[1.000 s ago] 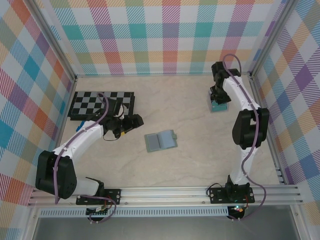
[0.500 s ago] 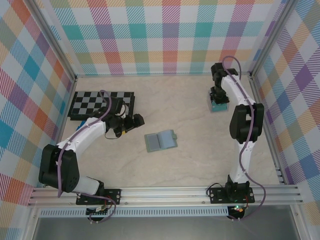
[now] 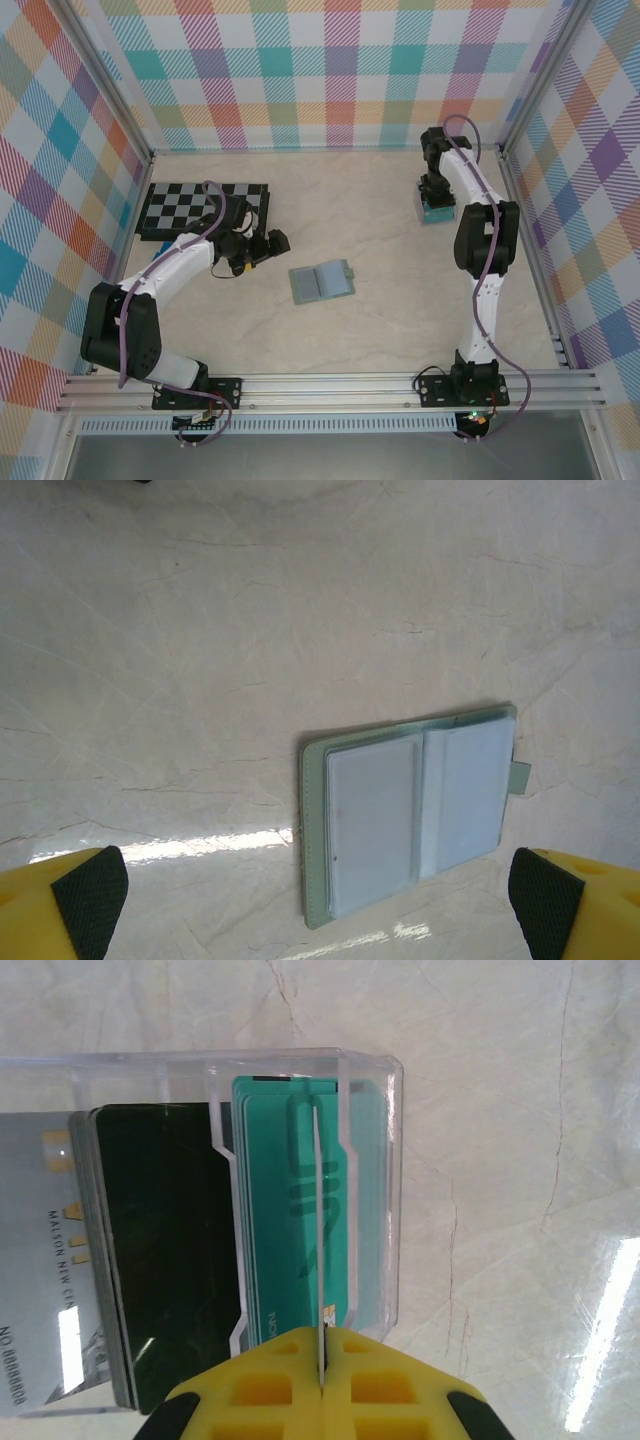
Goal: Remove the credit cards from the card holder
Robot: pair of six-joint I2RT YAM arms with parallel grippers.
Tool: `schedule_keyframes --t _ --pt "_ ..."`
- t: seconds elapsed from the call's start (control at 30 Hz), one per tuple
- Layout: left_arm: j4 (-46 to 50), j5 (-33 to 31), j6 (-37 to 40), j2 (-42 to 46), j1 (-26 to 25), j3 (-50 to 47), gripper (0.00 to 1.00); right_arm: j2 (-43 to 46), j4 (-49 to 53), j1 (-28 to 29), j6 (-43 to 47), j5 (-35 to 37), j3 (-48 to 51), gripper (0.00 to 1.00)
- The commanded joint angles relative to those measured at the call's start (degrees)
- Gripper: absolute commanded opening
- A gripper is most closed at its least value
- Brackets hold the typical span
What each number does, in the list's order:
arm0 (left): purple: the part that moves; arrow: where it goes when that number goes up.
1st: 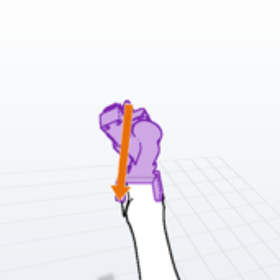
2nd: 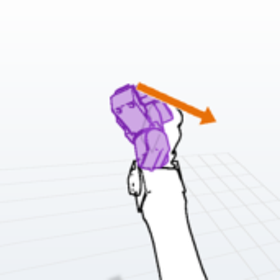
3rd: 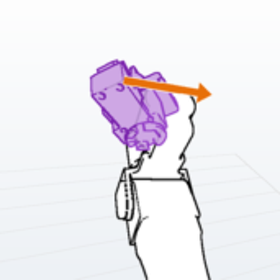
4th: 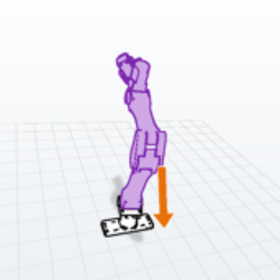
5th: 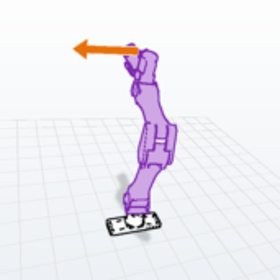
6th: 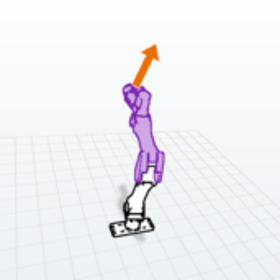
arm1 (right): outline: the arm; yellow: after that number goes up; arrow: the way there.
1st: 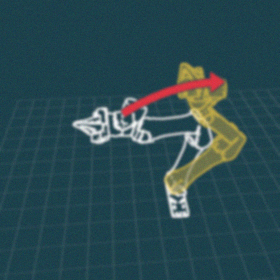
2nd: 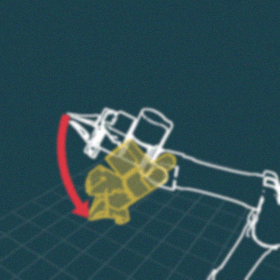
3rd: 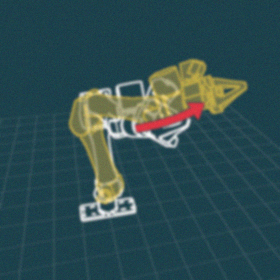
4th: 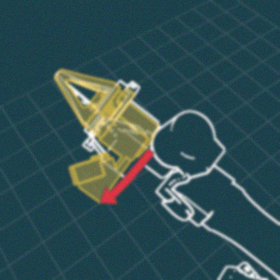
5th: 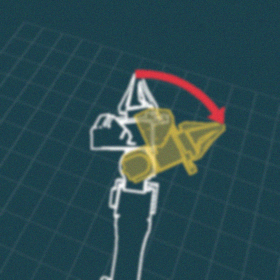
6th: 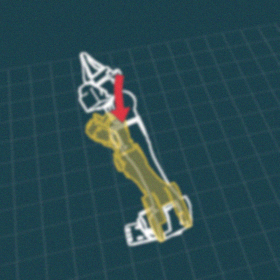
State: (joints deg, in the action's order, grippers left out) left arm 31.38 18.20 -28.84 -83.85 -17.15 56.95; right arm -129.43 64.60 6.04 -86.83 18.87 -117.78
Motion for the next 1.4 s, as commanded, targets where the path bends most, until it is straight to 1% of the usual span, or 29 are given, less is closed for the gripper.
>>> schedule_keyframes --t 0.0,0.07,0.1,0.17,0.23,0.27,0.43,0.57,0.6,0.73,0.9,1.03,1.2,1.33,1.37 --pt "0.50 0.95 1.15 -0.87 0.78 1.42 1.00 -0.99 3.26 -0.33 -2.71 -0.20 -1.78 0.00" --pt "0.50 0.96 1.30 -1.09 0.80 1.54 1.00 -1.10 3.34 -0.33 -3.04 -0.15 -1.58 0.01" --pt "0.52 1.05 1.29 -1.14 0.80 1.55 1.00 -1.18 3.40 -0.33 -3.21 -0.15 -1.58 0.04" --pt "0.47 1.13 1.28 -1.24 0.80 1.55 1.00 -1.22 3.07 -0.29 -2.89 -0.22 -1.58 0.20" --pt "0.54 1.23 1.34 -1.23 0.80 1.59 1.00 -1.10 2.69 -0.33 -2.12 -0.33 -1.73 0.28" --pt "0.69 1.23 1.41 -1.15 0.80 1.68 1.00 -0.93 2.66 -0.33 -1.71 -0.33 -1.85 0.31" --pt "1.15 1.23 1.51 -0.29 0.80 1.59 1.00 1.46 2.33 -0.31 1.39 0.52 -1.83 0.36" --pt "1.41 1.76 1.33 0.55 0.80 1.25 1.00 5.33 1.36 -0.24 6.62 -0.02 -0.17 0.43" --pt "1.39 2.05 1.15 0.76 0.80 1.14 1.00 6.77 0.49 -0.17 8.26 -0.70 1.22 0.43" --pt "1.11 3.39 0.24 1.88 0.71 0.12 1.00 14.95 -6.58 1.25 16.36 -4.52 11.75 0.46" --pt "0.48 5.10 -1.35 2.53 0.21 -1.28 0.94 24.44 -11.53 5.50 27.37 -8.74 23.05 0.57" --pt "-1.11 6.65 -3.39 2.38 -0.77 -2.33 0.90 30.06 -15.88 10.70 36.49 -14.47 29.78 0.66" --pt "-4.23 6.21 -7.36 2.09 -2.46 -3.50 0.88 30.65 -18.50 18.31 47.30 -23.60 33.09 0.76" --pt "-6.36 5.90 -10.07 1.21 -4.74 -4.50 0.85 29.77 -21.57 25.19 51.39 -25.58 36.30 0.88" --pt "-6.82 5.84 -10.62 0.81 -5.23 -4.74 0.83 29.42 -22.23 26.83 51.74 -25.88 37.08 0.90"
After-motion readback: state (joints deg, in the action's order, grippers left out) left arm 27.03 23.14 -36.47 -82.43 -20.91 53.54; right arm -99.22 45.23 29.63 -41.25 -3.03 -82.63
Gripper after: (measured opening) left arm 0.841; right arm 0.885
